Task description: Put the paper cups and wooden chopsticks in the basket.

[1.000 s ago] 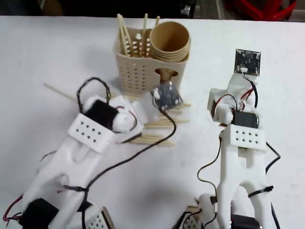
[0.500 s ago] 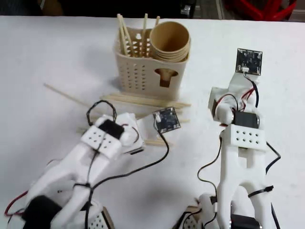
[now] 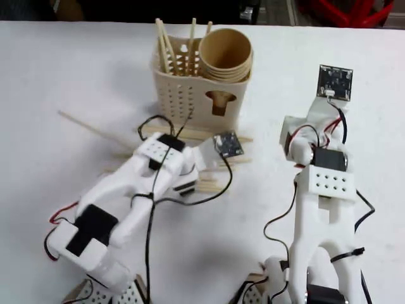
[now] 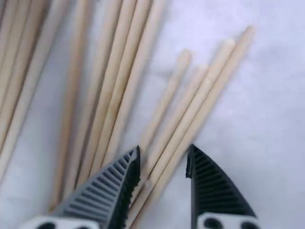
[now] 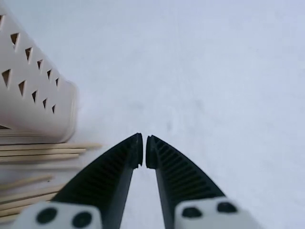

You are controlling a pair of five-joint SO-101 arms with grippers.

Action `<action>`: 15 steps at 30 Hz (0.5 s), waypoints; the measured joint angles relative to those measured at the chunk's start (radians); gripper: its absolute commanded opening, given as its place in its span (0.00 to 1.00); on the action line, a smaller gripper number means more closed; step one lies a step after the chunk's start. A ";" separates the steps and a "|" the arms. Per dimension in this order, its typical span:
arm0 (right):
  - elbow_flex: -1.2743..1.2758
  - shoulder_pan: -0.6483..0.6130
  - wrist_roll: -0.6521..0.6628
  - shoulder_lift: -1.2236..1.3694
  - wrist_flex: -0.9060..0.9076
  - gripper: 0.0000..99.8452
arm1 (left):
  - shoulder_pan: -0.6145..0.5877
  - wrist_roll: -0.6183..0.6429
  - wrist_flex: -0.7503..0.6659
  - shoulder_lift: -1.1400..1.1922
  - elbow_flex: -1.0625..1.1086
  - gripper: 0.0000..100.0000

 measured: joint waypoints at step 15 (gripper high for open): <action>0.000 0.005 0.000 0.000 0.000 0.03 | 0.000 0.008 0.040 0.006 -0.009 0.02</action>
